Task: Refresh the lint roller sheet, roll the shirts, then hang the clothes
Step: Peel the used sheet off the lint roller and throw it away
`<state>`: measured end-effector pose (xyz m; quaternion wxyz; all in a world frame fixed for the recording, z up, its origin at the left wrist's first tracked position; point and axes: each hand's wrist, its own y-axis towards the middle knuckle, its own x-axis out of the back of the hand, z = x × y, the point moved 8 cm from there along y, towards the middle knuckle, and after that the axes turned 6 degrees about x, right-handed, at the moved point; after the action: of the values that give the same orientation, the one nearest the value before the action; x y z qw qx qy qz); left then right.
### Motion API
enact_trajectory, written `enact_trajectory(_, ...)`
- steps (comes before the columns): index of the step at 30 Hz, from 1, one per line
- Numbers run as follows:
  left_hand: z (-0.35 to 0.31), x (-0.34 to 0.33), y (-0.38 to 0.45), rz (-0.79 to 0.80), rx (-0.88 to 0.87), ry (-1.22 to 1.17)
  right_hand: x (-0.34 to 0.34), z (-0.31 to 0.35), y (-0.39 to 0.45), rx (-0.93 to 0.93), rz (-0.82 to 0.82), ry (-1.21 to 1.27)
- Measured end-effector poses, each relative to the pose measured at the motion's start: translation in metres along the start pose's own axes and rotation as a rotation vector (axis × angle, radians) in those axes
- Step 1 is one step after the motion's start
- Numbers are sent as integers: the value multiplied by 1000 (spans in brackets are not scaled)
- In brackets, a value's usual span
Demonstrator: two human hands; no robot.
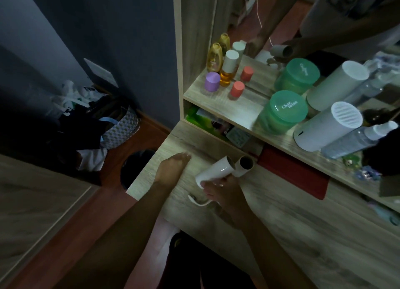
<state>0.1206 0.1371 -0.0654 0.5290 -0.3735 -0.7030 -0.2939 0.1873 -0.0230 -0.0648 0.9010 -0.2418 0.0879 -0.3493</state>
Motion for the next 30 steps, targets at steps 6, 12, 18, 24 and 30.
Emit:
enact_trajectory(6, -4, -16, 3, 48, -75, 58, 2, 9, -5, 19, 11, -16)
enact_trajectory(12, -3, -17, 4, 40, -67, 65, 2, 19, -6, 54, 1, -87)
enact_trajectory(18, -12, 9, 10, -41, -31, -85, 3, 29, -2, 103, -62, -110)
enact_trajectory(24, -3, 51, -2, -213, 36, -222, -1, 41, -6, 205, -89, -175)
enact_trajectory(30, 24, 91, -47, -309, 147, -319, -17, 39, -25, 239, -108, -177)
